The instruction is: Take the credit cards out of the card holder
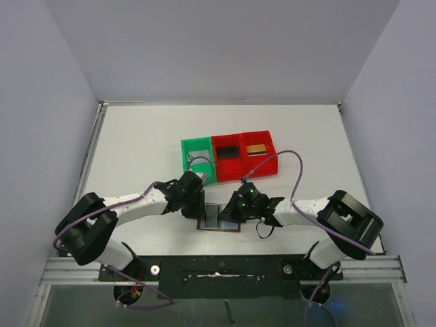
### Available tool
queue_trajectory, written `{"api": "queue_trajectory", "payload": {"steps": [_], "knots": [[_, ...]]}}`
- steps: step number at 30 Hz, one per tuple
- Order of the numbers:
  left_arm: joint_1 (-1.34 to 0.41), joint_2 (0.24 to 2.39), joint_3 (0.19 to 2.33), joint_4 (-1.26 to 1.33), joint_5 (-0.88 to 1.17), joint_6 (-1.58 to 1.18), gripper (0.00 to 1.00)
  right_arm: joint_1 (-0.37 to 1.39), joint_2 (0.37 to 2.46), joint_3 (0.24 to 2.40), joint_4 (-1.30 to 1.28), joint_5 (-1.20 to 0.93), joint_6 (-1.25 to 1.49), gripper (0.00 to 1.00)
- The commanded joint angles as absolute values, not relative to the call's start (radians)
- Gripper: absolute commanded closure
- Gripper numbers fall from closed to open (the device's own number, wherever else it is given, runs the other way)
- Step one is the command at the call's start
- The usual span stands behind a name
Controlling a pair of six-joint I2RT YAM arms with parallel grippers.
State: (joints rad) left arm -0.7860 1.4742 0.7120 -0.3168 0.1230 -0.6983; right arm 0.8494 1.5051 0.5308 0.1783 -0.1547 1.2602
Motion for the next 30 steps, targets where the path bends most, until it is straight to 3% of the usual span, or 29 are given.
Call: {"api": "queue_trajectory", "payload": {"steps": [1, 16, 20, 26, 30], "knots": [[-0.798, 1.508, 0.689, -0.350, 0.097, -0.687, 0.86, 0.841, 1.472, 0.532, 0.177, -0.153, 1.247, 1.00], [-0.797, 1.517, 0.692, -0.336, 0.084, -0.702, 0.86, 0.790, 1.391, 0.458, 0.183, -0.193, 1.224, 1.00], [-0.798, 1.510, 0.694, -0.338, 0.093, -0.703, 0.86, 0.790, 1.417, 0.476, 0.180, -0.197, 1.219, 0.84], [-0.798, 1.507, 0.699, -0.350, 0.096, -0.697, 0.86, 0.785, 1.451, 0.513, 0.122, -0.148, 1.218, 0.69], [-0.798, 1.502, 0.702, -0.356, 0.095, -0.695, 0.86, 0.786, 1.481, 0.554, 0.055, -0.123, 1.171, 0.67]]}}
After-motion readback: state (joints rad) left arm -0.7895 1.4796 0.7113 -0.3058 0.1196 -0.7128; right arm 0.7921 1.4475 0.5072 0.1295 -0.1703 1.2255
